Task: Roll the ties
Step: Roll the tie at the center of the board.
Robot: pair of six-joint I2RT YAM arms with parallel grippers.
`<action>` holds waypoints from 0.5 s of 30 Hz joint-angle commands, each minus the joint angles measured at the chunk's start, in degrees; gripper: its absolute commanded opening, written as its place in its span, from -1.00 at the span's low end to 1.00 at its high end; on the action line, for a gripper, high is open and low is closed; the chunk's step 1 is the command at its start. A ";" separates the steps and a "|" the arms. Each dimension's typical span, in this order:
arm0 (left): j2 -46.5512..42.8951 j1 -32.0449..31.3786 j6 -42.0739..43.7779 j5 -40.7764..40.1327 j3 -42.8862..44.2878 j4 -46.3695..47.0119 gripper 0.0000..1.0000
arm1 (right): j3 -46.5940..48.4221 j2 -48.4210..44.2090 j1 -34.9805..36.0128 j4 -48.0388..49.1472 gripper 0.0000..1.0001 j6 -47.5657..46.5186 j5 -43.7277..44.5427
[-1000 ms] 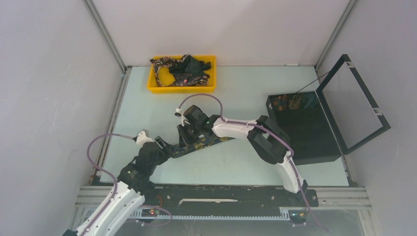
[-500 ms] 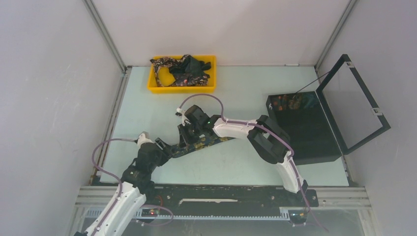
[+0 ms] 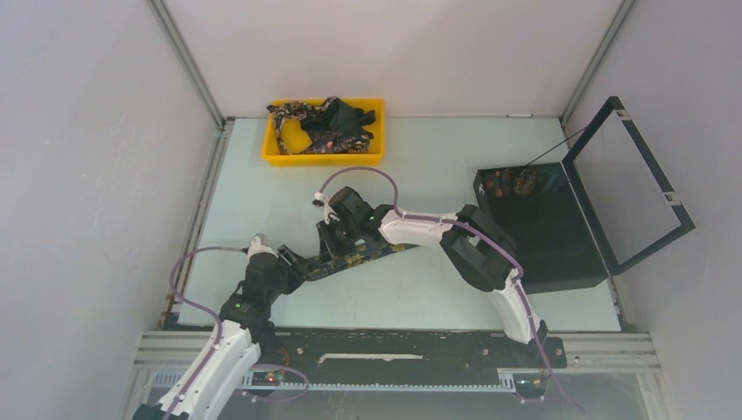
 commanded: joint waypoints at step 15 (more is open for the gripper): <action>6.02 1.23 0.03 4.99 -2.30 11.06 0.08 | -1.55 -0.08 -0.37 -2.78 -0.64 -0.82 1.93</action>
